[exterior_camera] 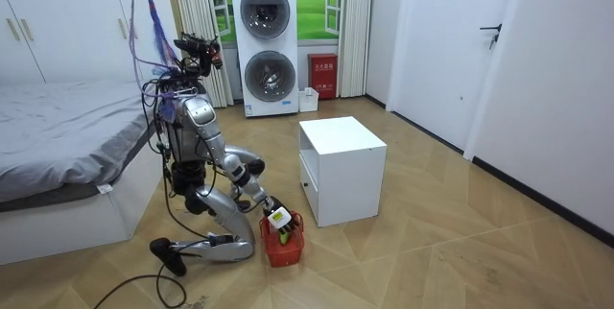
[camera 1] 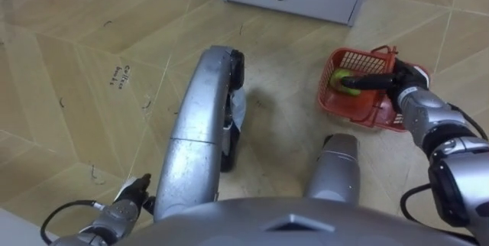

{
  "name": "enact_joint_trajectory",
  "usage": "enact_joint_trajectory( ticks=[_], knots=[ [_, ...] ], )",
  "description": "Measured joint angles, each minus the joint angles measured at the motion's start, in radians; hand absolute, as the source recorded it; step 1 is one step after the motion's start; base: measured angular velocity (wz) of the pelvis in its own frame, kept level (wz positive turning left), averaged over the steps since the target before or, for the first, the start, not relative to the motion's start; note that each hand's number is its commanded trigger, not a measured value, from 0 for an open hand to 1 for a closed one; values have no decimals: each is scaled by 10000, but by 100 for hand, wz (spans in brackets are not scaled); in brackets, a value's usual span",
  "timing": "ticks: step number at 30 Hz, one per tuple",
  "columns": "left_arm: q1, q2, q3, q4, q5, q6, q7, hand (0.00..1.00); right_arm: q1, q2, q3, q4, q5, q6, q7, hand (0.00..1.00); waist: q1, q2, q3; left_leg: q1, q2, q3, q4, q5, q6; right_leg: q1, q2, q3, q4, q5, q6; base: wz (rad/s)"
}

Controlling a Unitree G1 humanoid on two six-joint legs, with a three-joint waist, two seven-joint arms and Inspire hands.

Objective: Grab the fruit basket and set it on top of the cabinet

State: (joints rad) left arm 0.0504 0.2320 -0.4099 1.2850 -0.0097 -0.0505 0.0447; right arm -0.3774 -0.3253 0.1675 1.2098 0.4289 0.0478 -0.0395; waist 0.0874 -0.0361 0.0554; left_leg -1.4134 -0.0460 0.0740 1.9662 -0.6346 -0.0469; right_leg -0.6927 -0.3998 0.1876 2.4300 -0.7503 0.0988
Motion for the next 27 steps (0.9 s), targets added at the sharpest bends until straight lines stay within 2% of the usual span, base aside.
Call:
enact_joint_trajectory(
  ticks=[1,17,22,24,25,27],
  knots=[
    [10,0,-2,-21,0,2,-26,0,0,-10,68,2,19,0,-1,100,8,1,0,0,0,1,-3,0,0,-22,5,21,11,0,0,0],
    [-11,0,-383,-119,-10,7,-113,0,-6,-51,434,345,387,71,110,100,53,63,2,-1,27,17,-91,1,-7,-132,11,53,123,0,0,0],
    [-17,0,-385,-202,-10,8,-170,0,-30,-52,483,345,386,71,189,100,51,52,8,-1,25,15,-156,37,-80,-179,15,61,118,0,0,0],
    [5,0,-384,-227,-9,19,-189,0,-33,-45,483,345,384,72,184,100,52,37,17,7,17,-3,-154,83,-168,-176,30,80,109,0,0,-2],
    [27,0,-384,-263,-9,41,-207,0,-41,-45,494,345,380,72,175,100,51,-31,56,21,13,-7,-149,85,-171,-172,37,97,105,0,0,-5],
    [59,1,-338,-360,8,55,-294,0,-41,-58,524,344,372,73,171,100,51,-74,78,31,14,-6,-138,85,-171,-160,51,134,95,0,0,-4]
  ],
)
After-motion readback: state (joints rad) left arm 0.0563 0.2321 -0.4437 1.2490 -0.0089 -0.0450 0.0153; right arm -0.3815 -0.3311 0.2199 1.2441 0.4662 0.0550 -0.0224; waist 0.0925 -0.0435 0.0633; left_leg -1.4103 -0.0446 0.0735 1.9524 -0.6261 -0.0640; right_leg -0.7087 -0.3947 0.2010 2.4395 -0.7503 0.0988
